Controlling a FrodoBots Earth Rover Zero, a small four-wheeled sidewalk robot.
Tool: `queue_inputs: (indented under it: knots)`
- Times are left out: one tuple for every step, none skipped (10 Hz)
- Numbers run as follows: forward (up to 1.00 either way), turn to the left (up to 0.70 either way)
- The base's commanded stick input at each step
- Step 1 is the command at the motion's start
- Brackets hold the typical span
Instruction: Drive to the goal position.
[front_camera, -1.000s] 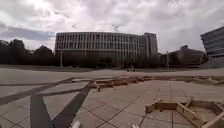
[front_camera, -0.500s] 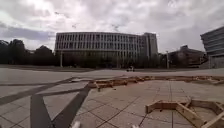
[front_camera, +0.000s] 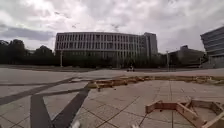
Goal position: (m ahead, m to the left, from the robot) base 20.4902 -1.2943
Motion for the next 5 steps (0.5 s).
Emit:
queue_inputs:
  knots:
    - [0.06,0.0]
    - [0.06,0.01]
    - [0.06,0.01]
    - [0.06,0.01]
    - [0.06,0.01]
